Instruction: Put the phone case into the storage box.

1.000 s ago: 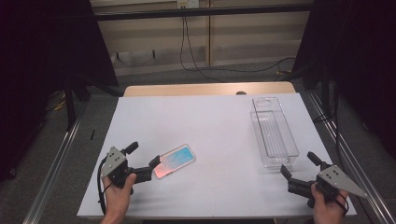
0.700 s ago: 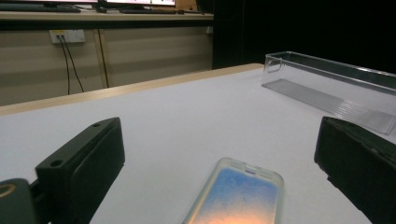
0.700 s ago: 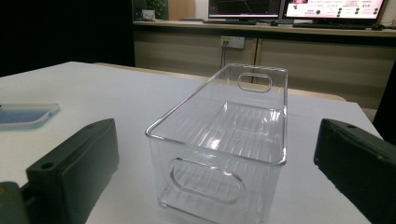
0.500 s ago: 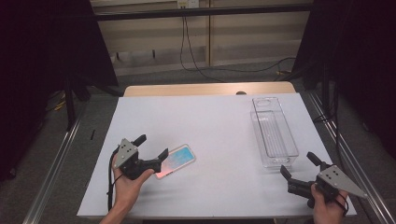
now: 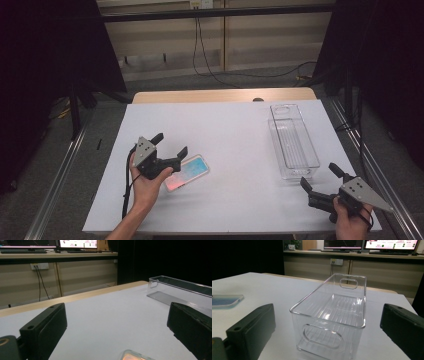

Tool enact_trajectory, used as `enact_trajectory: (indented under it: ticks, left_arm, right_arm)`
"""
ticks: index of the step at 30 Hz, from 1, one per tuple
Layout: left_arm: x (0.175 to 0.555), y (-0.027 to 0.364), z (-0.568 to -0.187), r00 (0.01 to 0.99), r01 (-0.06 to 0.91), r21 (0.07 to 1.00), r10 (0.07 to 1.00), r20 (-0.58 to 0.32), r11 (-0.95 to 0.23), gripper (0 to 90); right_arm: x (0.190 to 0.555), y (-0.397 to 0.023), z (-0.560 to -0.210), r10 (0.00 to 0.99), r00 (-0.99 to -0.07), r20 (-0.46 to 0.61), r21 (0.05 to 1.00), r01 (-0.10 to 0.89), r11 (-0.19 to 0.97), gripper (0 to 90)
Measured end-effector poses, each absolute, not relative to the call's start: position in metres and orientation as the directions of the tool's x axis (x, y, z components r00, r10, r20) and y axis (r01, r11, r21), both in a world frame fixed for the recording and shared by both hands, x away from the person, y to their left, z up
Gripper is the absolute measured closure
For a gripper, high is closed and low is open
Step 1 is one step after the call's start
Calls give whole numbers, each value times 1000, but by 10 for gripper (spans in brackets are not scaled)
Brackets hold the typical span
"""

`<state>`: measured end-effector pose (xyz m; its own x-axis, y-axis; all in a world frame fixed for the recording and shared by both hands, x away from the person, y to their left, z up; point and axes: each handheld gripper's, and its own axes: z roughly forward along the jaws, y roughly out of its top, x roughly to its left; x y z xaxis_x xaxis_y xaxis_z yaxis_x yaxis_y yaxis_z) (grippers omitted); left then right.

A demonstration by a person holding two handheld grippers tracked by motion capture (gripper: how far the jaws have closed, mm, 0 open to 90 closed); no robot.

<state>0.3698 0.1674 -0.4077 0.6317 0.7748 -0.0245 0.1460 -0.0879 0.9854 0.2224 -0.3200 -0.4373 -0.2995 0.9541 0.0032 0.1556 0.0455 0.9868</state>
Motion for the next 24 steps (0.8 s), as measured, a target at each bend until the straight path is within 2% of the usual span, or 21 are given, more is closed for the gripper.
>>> enact_trajectory:
  ticks: [11,15,23,24]
  left_arm:
    - [390,160,-409,606,114,986,795,26,-119,52]
    - [392,159,-413,609,138,986,793,-10,-94,63]
    - [389,158,-416,607,141,986,795,-15,-89,295]
    - [390,159,-417,606,146,985,795,-20,-87,295]
  right_arm:
    - [223,-320,-438,954,-300,4,986,158,45,0]
    - [223,-320,-438,954,-299,4,986,161,46,0]
    - [223,-320,-438,953,-304,8,986,161,44,0]
    - [223,-320,-438,953,-304,8,986,161,44,0]
